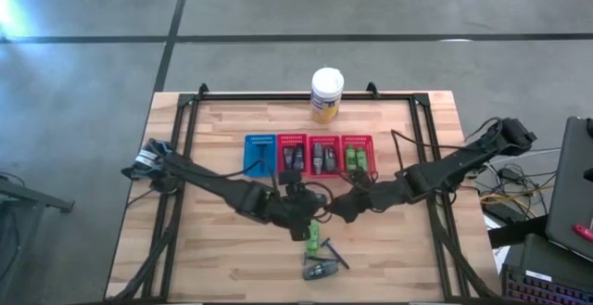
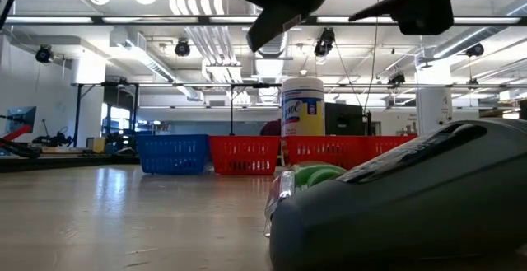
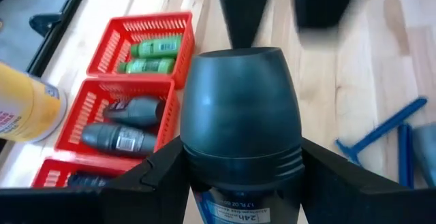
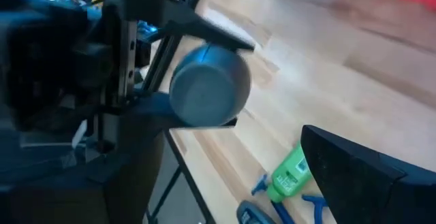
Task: Pick & Place Travel size toiletries
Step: Put the black deodorant into the middle red bin
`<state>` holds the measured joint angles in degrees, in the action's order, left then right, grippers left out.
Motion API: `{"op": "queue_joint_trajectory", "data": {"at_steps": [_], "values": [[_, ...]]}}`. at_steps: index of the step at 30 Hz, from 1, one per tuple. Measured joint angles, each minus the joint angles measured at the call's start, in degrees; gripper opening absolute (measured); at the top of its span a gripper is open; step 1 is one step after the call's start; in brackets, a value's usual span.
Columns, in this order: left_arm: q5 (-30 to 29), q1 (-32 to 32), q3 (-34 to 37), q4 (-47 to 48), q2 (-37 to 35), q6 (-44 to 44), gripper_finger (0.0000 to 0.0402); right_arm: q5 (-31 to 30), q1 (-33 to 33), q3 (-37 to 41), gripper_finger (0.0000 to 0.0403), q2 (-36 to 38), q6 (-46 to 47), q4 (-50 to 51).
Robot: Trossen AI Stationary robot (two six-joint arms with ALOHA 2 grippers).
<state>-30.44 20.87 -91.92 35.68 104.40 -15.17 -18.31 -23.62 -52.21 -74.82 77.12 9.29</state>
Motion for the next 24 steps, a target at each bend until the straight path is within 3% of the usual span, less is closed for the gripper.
{"op": "queue_joint_trajectory", "data": {"at_steps": [6, 9, 13, 17, 20, 24], "values": [[0.53, 0.58, 0.39, 5.08, -2.05, -7.54, 0.0216, -0.66, -0.96, 0.26, 0.0351, 2.44, -2.3, 2.94], [0.6, 0.63, 0.42, 4.75, -3.88, -12.38, 0.0216, -5.08, -2.88, 1.06, 0.0354, 3.8, -5.75, 3.34], [-1.62, 0.22, 0.46, 0.04, -7.85, -16.36, 0.0216, -13.27, -6.58, 1.91, 0.0348, 4.65, -10.84, 3.66], [-1.45, -1.21, 0.73, -8.82, -12.9, -16.68, 0.0216, -16.03, -8.91, 2.19, 0.0337, 4.91, -14.45, 2.66], [5.32, -3.4, 2.94, -20.0, -16.46, -16.44, 0.0216, -14.96, -9.51, 2.19, 0.0328, 4.85, -20.2, -2.67], [19.71, -7.6, 9.01, -37.55, -19.25, -19.27, 0.0216, -12.49, -9.5, 1.96, 0.0318, 4.91, -32.35, -16.31]]}}
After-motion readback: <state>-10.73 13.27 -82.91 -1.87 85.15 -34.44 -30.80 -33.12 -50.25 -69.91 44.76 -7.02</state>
